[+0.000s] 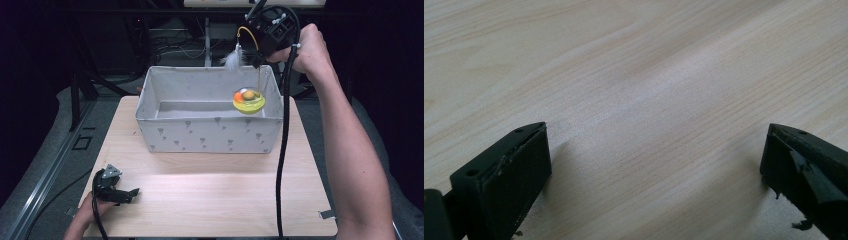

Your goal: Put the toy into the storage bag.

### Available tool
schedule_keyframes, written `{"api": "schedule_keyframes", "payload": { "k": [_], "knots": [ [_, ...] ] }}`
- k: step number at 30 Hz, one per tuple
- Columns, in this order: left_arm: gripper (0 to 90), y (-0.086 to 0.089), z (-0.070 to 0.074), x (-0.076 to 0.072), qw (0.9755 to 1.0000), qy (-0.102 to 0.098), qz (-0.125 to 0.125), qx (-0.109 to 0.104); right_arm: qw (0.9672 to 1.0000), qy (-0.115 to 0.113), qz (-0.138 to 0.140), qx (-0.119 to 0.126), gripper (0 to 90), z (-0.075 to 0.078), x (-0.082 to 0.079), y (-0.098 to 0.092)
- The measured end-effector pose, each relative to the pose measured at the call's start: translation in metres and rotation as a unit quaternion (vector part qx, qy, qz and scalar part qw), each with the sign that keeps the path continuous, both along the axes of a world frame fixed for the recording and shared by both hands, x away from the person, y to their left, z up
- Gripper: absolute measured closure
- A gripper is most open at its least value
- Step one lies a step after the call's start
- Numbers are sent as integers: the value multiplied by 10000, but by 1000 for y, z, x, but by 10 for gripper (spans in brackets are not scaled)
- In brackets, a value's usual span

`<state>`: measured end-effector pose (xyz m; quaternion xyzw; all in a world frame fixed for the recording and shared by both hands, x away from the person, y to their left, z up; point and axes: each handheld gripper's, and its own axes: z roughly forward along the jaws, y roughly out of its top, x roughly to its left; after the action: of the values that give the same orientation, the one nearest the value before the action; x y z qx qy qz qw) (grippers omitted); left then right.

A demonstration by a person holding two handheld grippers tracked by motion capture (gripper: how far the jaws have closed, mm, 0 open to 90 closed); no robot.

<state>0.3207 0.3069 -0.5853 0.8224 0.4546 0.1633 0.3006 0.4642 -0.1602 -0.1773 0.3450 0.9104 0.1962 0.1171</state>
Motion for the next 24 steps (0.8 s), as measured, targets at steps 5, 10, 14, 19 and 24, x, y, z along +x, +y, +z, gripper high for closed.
{"api": "schedule_keyframes", "payload": {
  "k": [5, 10, 14, 19, 24],
  "knots": [
    [0, 0, 0, 0, 10000, -1, 1, -2, 10000, -34, -79, 18, 881, -2, 7, 0],
    [0, 0, 0, 0, 10000, 0, 3, -2, 9999, -58, -151, 52, 881, -5, 13, 0],
    [0, 0, 0, 0, 10000, 0, 2, -1, 9997, -46, -225, 27, 881, -9, 20, 0],
    [0, 0, 0, 0, 10000, -3, 9, -8, 9997, 36, -252, 16, 881, -13, 25, -1],
    [0, 0, 0, 0, 10000, -5, 8, -9, 9995, 111, -297, -45, 881, -19, 31, -1]
  ]
}}
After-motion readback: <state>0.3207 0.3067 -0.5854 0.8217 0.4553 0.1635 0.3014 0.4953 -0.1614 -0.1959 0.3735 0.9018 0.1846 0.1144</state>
